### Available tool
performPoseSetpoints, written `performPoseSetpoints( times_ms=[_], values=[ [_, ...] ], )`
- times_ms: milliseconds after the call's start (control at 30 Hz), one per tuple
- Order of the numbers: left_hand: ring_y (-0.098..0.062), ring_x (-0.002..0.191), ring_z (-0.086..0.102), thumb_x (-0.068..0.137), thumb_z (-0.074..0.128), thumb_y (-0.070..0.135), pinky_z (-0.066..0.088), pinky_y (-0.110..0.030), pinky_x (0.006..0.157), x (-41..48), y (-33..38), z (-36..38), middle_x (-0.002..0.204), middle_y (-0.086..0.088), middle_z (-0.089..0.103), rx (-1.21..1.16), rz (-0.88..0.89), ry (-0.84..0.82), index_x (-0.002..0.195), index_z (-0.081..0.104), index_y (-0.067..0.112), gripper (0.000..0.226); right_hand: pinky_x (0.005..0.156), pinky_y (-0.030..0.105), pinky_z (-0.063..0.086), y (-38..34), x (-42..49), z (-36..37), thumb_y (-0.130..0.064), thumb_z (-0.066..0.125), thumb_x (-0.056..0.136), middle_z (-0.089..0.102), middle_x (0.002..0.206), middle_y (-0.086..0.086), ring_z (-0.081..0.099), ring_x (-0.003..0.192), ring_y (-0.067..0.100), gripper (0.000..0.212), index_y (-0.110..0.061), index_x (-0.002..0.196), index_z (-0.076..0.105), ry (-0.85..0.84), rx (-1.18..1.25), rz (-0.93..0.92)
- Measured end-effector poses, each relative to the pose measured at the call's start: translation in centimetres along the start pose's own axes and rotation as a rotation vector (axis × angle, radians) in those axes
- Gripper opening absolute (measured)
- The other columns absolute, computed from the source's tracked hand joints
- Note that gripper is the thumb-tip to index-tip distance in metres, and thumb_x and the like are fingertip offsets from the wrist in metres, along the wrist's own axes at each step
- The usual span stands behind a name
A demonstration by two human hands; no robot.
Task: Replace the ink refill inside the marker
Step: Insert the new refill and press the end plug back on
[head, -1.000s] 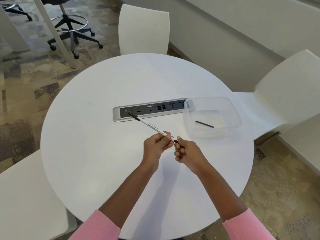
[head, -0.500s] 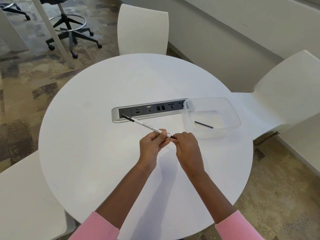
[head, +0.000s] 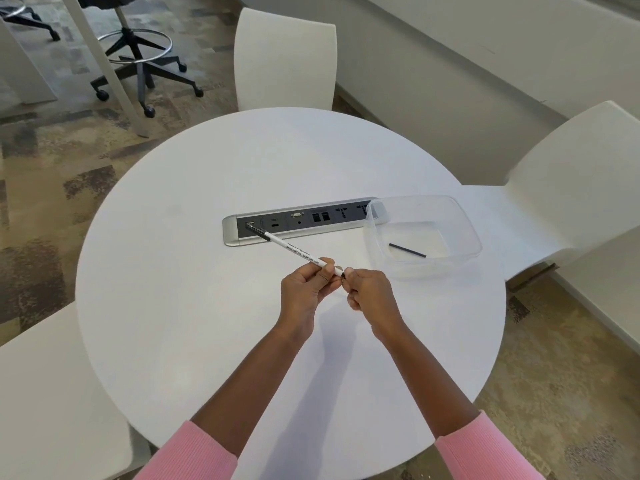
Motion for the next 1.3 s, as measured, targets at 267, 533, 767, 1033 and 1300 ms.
performPoseSetpoints(
  times_ms=[267,533,767,1033,1300],
  values=[
    [-0.007,0.06,0.067,0.086,0.057,0.001,0.054,-0.013,0.064,-0.1,0.2,0.6,0.059,0.005,0.07,0.08,0.035,-0.032,0.08,0.066,0.006,0.012,0.034,0.014,0.025,1.4,-1.0,1.4,-0.024,0.034,0.097,0.029,0.032,-0.01,0.03,0.03,0.006,0.044,-0.016,0.054,0.037,-0.248,0.443,0.358],
    [-0.004,0.056,0.064,0.085,0.059,0.003,0.055,-0.013,0.063,0.2,0.3,0.6,0.057,0.006,0.069,0.013,0.017,0.036,0.083,0.067,0.004,0.009,0.053,0.031,0.035,-1.4,-1.4,-0.6,-0.026,0.033,0.097,0.048,0.055,0.001,0.046,0.055,0.021,0.025,-0.012,0.082,0.048,0.111,-0.395,-0.323],
    [-0.004,0.057,0.065,0.086,0.058,0.003,0.054,-0.012,0.061,-0.2,0.1,0.6,0.059,0.005,0.07,-0.005,-0.01,0.02,0.079,0.068,0.008,0.013,0.055,0.027,0.033,-2.4,-2.3,-0.8,-0.013,0.044,0.094,0.051,0.064,0.008,0.044,0.062,0.023,0.02,-0.003,0.078,0.052,0.193,-0.536,-0.59],
    [-0.005,0.061,0.066,0.087,0.057,0.002,0.054,-0.013,0.063,-0.5,0.4,0.9,0.059,0.006,0.07,0.06,0.023,-0.051,0.082,0.066,0.004,0.01,0.051,0.027,0.029,-0.7,-1.7,-1.3,-0.005,0.048,0.089,0.037,0.043,-0.006,0.034,0.049,0.016,0.029,-0.002,0.06,0.049,0.125,-0.09,-0.248],
    [-0.007,0.06,0.066,0.086,0.058,0.003,0.054,-0.014,0.064,-0.6,0.5,1.0,0.06,0.006,0.07,0.113,0.038,-0.054,0.081,0.066,0.003,0.009,0.041,0.016,0.034,1.8,-1.5,0.0,-0.015,0.041,0.095,0.037,0.033,-0.011,0.039,0.037,0.007,0.034,-0.012,0.062,0.05,-0.124,0.348,0.188]
  ],
)
Point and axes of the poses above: each hand's wrist, its own x-axis towards the middle knuckle, its own z-axis out of the palm, y = z × x, the point moved 8 cm from there along x, towards the middle knuckle
